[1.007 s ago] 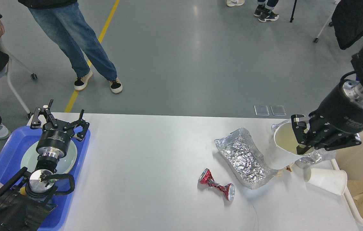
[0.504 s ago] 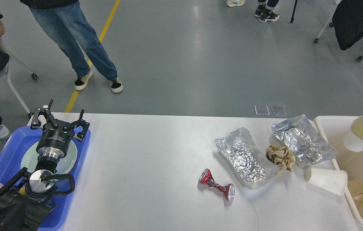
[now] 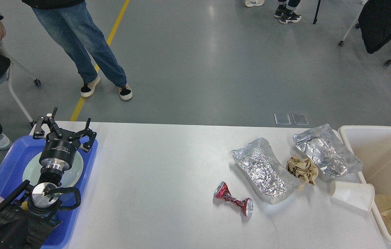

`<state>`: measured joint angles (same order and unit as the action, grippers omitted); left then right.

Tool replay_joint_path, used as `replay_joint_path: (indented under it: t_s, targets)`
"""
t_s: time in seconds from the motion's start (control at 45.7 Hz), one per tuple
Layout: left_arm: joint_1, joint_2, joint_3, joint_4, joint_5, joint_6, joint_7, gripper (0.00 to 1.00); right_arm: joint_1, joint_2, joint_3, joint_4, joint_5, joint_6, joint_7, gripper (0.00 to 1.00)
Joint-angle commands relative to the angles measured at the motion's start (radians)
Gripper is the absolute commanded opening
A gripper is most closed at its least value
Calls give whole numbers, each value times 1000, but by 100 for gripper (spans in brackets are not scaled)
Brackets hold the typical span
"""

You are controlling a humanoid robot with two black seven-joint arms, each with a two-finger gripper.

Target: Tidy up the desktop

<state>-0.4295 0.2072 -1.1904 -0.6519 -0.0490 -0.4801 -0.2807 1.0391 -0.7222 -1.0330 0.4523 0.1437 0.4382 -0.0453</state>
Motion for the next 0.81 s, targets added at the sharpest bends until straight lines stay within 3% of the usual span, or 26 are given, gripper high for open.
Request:
replay_joint_path:
  t_s: [0.0, 0.109, 0.197, 0.285, 0.788]
  targets:
    - [0, 0, 0, 0, 0, 0, 0, 96, -263, 92, 165, -211, -1, -70, -1, 0]
    - [0, 0, 0, 0, 0, 0, 0, 96, -388, 187, 218, -336, 0, -183, -1, 0]
    - [0, 1, 0, 0, 0, 0, 0, 96, -474, 253, 222, -359, 0, -326, -2, 0]
    - [0, 0, 0, 0, 0, 0, 0, 96, -501, 273, 220, -359, 2, -403, -5, 0]
    - [0, 0, 0, 0, 0, 0, 0, 96, -551, 320, 222, -360, 0, -486, -12, 0]
